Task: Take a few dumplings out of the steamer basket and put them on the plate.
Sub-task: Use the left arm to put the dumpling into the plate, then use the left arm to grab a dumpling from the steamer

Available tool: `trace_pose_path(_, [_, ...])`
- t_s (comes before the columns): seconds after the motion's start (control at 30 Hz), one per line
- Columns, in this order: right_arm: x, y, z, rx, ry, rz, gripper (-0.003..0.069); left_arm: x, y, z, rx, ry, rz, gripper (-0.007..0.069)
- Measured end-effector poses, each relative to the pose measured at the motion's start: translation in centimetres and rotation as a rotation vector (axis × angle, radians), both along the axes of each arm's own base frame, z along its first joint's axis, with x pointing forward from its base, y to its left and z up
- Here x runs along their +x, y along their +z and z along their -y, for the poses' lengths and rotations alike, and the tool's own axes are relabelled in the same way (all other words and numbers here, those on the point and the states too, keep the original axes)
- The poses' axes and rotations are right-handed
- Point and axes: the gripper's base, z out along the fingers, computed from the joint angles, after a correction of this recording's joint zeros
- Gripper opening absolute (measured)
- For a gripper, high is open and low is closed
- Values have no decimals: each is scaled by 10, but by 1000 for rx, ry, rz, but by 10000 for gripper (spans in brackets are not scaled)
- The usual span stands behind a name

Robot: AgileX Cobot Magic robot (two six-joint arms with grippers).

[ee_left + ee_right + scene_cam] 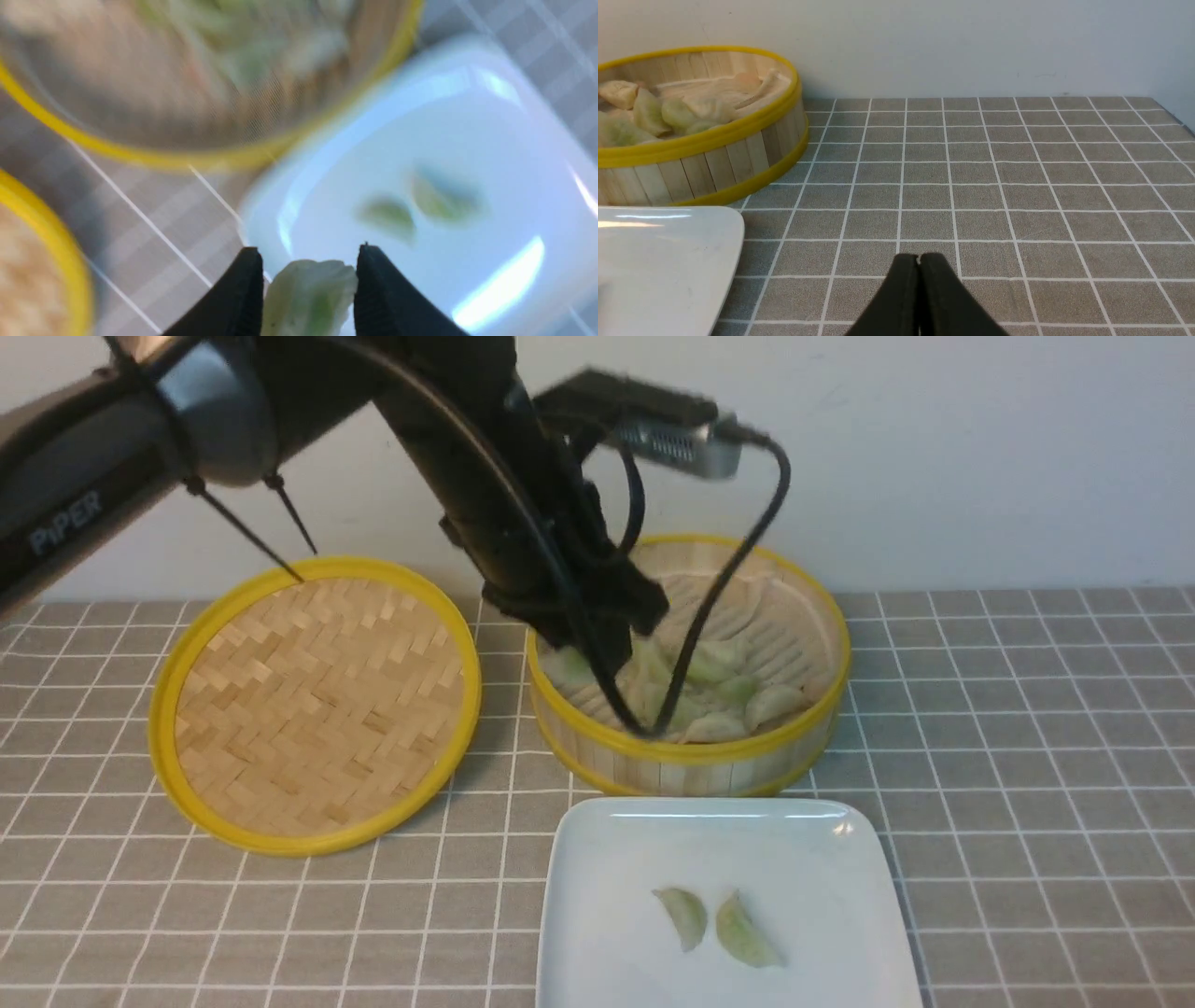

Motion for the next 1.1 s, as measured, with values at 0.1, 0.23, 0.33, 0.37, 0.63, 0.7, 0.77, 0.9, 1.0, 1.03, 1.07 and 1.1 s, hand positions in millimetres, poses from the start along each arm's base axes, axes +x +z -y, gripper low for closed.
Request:
trace_pose_path(0.1, [0, 0, 0, 0, 0, 0, -13, -32, -41, 13, 47, -57, -163, 226])
trace_pose_path(0.23, [0, 0, 0, 0, 0, 0, -13, -48, -67, 28, 84, -101, -239, 226])
trace_pose_path(0.33, [0, 0, 0, 0, 0, 0, -13, -57, -90, 49, 104, -144, -252, 226])
trace_pose_path(0.37, [0, 0, 0, 0, 0, 0, -13, -58, -95, 53, 106, -147, -252, 226])
trace_pose_path(0.63, [0, 0, 0, 0, 0, 0, -13, -57, -112, 62, 125, -50, -292, 425])
trace_pose_path(0.7, [0, 0, 0, 0, 0, 0, -13, -50, -102, 64, 110, 3, -272, 505])
trace_pose_path(0.77, [0, 0, 0, 0, 0, 0, -13, -43, -93, 65, 93, 36, -243, 531])
trace_pose_path(0.9, [0, 0, 0, 0, 0, 0, -13, 2, -54, 56, 3, 200, -99, 530])
trace_pose_path(1.0, [0, 0, 0, 0, 0, 0, -13, 30, -42, 47, -39, 296, -45, 517])
trace_pose_path(1.03, [0, 0, 0, 0, 0, 0, -13, 52, -37, 39, -68, 352, -5, 504])
trace_pose_path(1.07, [0, 0, 0, 0, 0, 0, -13, 66, -38, 35, -80, 380, 15, 498])
trace_pose_path(1.1, [0, 0, 0, 0, 0, 0, -13, 72, -37, 34, -89, 390, 26, 498])
